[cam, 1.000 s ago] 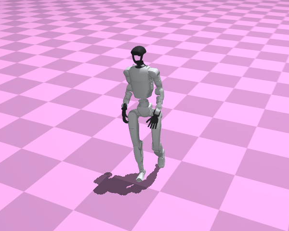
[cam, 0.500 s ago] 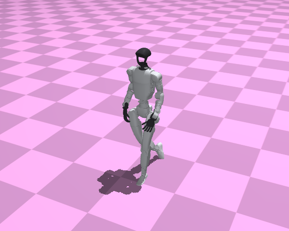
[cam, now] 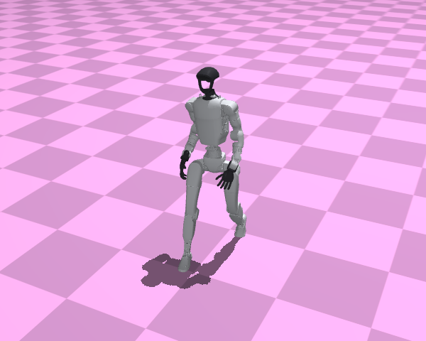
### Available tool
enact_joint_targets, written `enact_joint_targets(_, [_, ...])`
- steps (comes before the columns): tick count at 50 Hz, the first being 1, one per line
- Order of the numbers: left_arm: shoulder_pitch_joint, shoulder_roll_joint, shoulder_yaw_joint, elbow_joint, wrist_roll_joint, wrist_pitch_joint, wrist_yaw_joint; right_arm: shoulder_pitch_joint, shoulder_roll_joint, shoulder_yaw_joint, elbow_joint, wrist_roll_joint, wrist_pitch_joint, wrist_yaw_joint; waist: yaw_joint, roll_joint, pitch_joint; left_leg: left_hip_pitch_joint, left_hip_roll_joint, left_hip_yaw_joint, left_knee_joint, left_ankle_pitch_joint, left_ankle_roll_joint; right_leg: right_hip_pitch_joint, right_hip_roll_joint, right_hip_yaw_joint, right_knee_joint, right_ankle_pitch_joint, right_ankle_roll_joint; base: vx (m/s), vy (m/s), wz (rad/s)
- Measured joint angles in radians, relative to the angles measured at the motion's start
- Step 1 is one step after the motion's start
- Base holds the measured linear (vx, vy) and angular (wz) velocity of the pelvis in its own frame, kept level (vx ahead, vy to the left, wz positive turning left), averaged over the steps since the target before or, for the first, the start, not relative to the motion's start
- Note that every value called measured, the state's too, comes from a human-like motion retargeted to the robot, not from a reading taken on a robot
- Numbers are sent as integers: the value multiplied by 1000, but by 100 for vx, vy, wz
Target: Walk run
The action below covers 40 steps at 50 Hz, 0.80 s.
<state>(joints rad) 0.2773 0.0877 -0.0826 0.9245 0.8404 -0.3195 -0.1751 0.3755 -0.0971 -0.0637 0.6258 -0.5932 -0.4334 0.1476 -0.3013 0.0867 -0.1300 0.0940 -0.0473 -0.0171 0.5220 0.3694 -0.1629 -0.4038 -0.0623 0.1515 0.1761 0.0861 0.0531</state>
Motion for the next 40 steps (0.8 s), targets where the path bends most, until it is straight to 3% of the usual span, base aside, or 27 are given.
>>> enact_joint_targets(2, [0,-14,1,1,-46,-8,-9,-11,-9,-7,18,37,3,27,-2,43,24,-142,84,1,307,117,-24,44,72,10,39,-66,-73,108,-47,59])
enact_joint_targets(3, [-7,-15,10,-1,-55,-12,-13,-18,-14,0,27,24,33,43,12,48,42,-195,111,7,438,145,-15,79,71,-84,46,-79,-100,111,-52,28])
enact_joint_targets(5, [-22,-13,8,-13,-52,-20,-20,-34,-37,14,52,-22,81,93,20,-8,29,-283,95,93,478,78,88,137,16,-145,11,-88,-134,85,-43,39])
enact_joint_targets(8, [-25,-1,8,-59,-25,-25,22,-55,-52,24,89,-136,133,189,78,-50,27,-412,78,187,445,-92,162,209,42,-109,-35,-100,-162,91,-32,-20])
enact_joint_targets(11, [-22,2,2,-118,-50,-51,117,-48,-75,45,83,-197,139,175,161,-84,42,-525,64,290,301,-247,220,287,45,-106,-92,-101,-172,77,-19,-73])
enact_joint_targets(15, [-14,21,-11,-175,-61,-82,203,-29,-72,56,78,-245,87,59,241,-65,55,-608,77,369,-53,-302,272,387,123,-121,-139,-146,-209,92,-22,-44])
enact_joint_targets(18, [-15,19,-3,-160,-7,-59,157,-26,-58,44,109,-269,82,82,268,-46,49,-621,64,466,-330,-386,287,458,175,-141,-143,-199,-232,105,-18,13])
enact_joint_targets(20, [-22,10,5,-135,37,-32,97,-35,-48,28,136,-264,109,152,243,-37,34,-618,12,510,-500,-444,261,490,202,-177,-138,-217,-238,88,-14,86])
enact_joint_targets(22, [-18,-4,20,-115,31,-12,60,-36,-39,23,154,-249,137,207,235,-46,18,-609,-5,544,-551,-464,278,519,210,-207,-112,-197,-210,116,-15,42])
enact_joint_targets(23, [-18,-14,32,-106,8,-15,52,-36,-36,23,159,-243,146,222,247,-55,10,-614,-4,533,-523,-430,331,531,208,-211,-93,-168,-183,129,-18,-38])
enact_joint_targets(25, [-17,-34,65,-99,-64,-34,65,-36,-33,35,161,-243,157,227,290,-100,-11,-597,44,658,-444,-387,425,548,177,-199,-46,-57,-111,109,-29,-114])
enact_joint_targets(27, [-11,-47,92,-87,-145,-39,100,-39,-34,45,157,-261,163,219,344,-137,-28,-568,91,668,-384,-338,425,569,143,-227,23,150,-14,136,-39,-125])
enact_joint_targets(28, [-13,-55,96,-77,-185,-35,114,-42,-34,38,153,-277,165,213,342,-136,-39,-580,91,558,-342,-389,425,558,137,-277,78,259,49,128,-14,-31])
enact_joint_targets(30, [-21,-53,105,-69,-225,-17,104,-53,-36,37,142,-305,168,190,337,-101,-25,-626,98,359,-228,-455,425,495,183,-213,267,433,169,91,18,44])
enact_joint_targets(32, [-44,-30,83,-67,-200,18,60,-70,-49,37,128,-305,176,174,294,-66,4,-577,98,394,-160,-503,425,389,261,-125,551,433,206,103,27,152])
enact_joint_targets(33, [-52,-10,59,-69,-176,32,36,-76,-50,36,121,-297,171,170,282,-15,3,-538,126,396,-180,-506,425,359,345,-69,559,421,205,101,38,163])
enact_joint_targets(35, [-60,8,22,-73,-110,48,-17,-76,-60,25,103,-279,153,145,269,53,9,-472,110,346,-213,-526,425,277,379,-40,615,309,164,76,50,149])
enact_joint_targets(37, [-61,16,-1,-78,-33,52,-51,-64,-59,4,84,-235,119,92,245,79,13,-424,62,300,-250,-513,425,210,320,-15,617,221,118,62,46,192])
enact_joint_targets(40, [-47,26,-42,-90,47,55,-77,-37,-42,-20,62,-119,36,19,188,117,15,-325,4,236,-326,-484,425,124,169,-67,493,103,-6,84,26,252])
